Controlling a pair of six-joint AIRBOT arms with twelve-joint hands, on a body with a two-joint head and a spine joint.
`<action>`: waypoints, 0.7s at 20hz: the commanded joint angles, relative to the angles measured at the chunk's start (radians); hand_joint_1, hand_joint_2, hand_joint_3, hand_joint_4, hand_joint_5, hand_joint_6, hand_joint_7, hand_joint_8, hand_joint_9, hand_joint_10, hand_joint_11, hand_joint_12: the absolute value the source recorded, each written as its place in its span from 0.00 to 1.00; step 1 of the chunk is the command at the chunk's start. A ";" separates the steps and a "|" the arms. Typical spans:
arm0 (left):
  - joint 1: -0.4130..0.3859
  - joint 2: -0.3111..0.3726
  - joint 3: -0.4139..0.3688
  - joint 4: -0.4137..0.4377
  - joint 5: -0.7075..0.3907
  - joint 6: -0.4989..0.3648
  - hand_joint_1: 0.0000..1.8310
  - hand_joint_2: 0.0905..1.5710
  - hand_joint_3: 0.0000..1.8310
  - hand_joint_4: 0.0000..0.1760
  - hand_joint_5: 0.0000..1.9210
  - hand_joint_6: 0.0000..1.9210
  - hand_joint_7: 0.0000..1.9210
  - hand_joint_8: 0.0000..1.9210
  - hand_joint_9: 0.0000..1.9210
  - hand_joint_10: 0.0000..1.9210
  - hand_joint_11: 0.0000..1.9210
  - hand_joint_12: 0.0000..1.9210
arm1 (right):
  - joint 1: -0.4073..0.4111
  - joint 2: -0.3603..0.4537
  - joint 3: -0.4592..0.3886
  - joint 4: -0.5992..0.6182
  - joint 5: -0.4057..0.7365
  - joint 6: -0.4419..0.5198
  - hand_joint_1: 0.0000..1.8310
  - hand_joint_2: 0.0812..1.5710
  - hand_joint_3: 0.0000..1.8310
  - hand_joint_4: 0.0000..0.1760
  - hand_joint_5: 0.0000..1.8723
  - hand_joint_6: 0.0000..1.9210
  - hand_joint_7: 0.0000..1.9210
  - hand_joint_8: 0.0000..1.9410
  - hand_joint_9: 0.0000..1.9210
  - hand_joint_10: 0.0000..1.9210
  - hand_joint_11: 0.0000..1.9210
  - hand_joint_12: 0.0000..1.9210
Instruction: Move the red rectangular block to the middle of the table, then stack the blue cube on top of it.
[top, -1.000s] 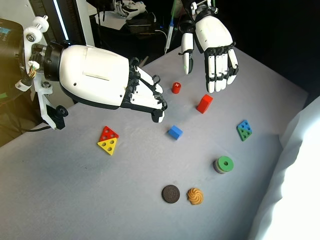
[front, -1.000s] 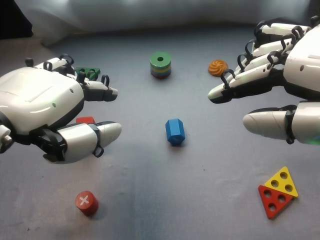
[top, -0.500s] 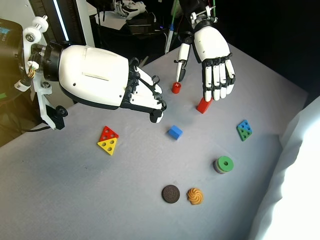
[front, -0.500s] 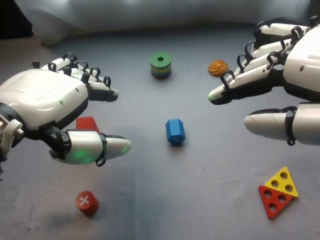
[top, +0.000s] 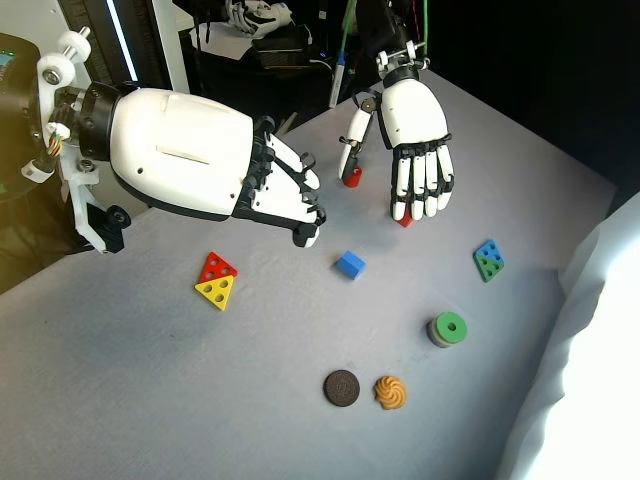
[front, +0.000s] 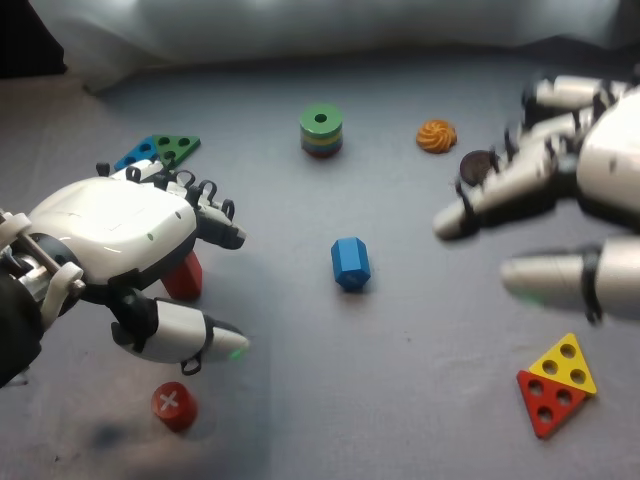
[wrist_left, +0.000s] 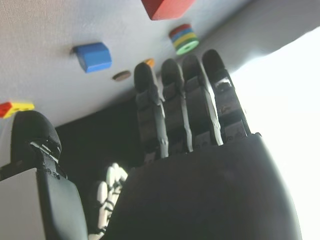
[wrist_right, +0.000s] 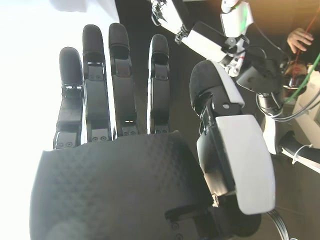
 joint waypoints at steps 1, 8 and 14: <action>-0.002 -0.001 0.007 0.032 -0.096 -0.002 0.35 0.57 0.00 0.00 0.31 0.00 0.23 0.00 0.18 0.01 0.00 0.44 | 0.009 0.009 -0.002 0.010 0.132 -0.004 0.11 0.86 0.00 0.00 0.30 0.01 0.34 0.00 0.24 0.18 0.00 0.70; -0.006 -0.046 0.070 0.036 -0.121 -0.026 0.35 0.56 0.00 0.00 0.32 0.00 0.24 0.00 0.18 0.00 0.00 0.42 | 0.017 0.008 -0.002 0.011 0.142 -0.024 0.10 0.86 0.00 0.00 0.31 0.01 0.35 0.01 0.25 0.18 0.00 0.72; -0.003 -0.050 0.091 0.024 -0.125 -0.026 0.36 0.55 0.00 0.00 0.33 0.00 0.25 0.00 0.19 0.00 0.00 0.45 | 0.018 0.008 -0.002 0.080 0.140 -0.024 0.15 0.85 0.00 0.00 0.32 0.01 0.36 0.01 0.26 0.19 0.00 0.73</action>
